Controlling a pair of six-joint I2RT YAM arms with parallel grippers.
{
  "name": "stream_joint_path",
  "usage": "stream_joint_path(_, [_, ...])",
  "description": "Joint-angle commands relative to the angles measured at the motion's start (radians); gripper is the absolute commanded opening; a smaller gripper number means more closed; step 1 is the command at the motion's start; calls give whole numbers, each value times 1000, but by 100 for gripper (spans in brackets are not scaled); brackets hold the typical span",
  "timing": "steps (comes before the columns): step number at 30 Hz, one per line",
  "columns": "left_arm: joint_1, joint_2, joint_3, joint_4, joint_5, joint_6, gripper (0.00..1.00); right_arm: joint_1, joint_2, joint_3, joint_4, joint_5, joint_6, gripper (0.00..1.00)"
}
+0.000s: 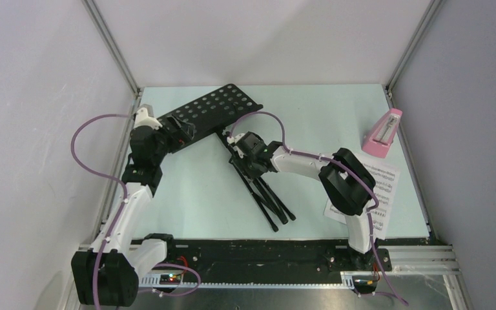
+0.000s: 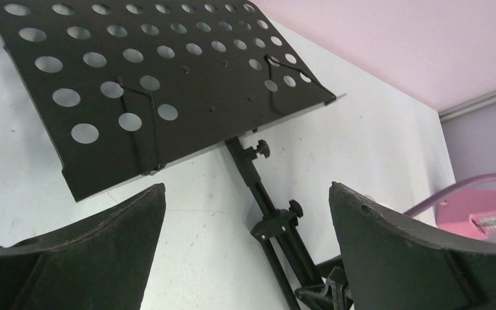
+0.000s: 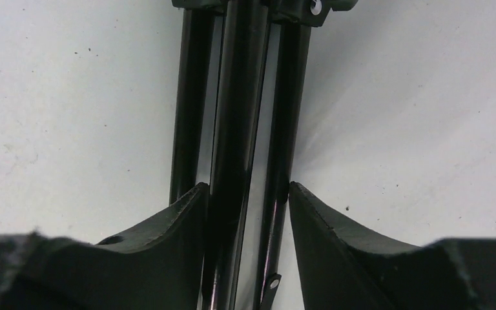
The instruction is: Set up the instrument practice props
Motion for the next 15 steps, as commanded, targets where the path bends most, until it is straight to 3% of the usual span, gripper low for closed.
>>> stream_joint_path(1, [-2, -49, -33, 23, 56, -9, 100, 10, 35, 30, 25, 75, 32, 48])
stream_joint_path(5, [-8, -57, -57, 23, 116, -14, 100, 14, 64, 26, 35, 107, 49, 38])
stream_joint_path(9, [-35, -52, -66, 27, 163, -18, 100, 25, 87, 16, 53, 122, 57, 34])
stream_joint_path(15, [-86, -21, -74, 33, 200, -69, 100, 27, 104, 22, 53, 108, 82, 55])
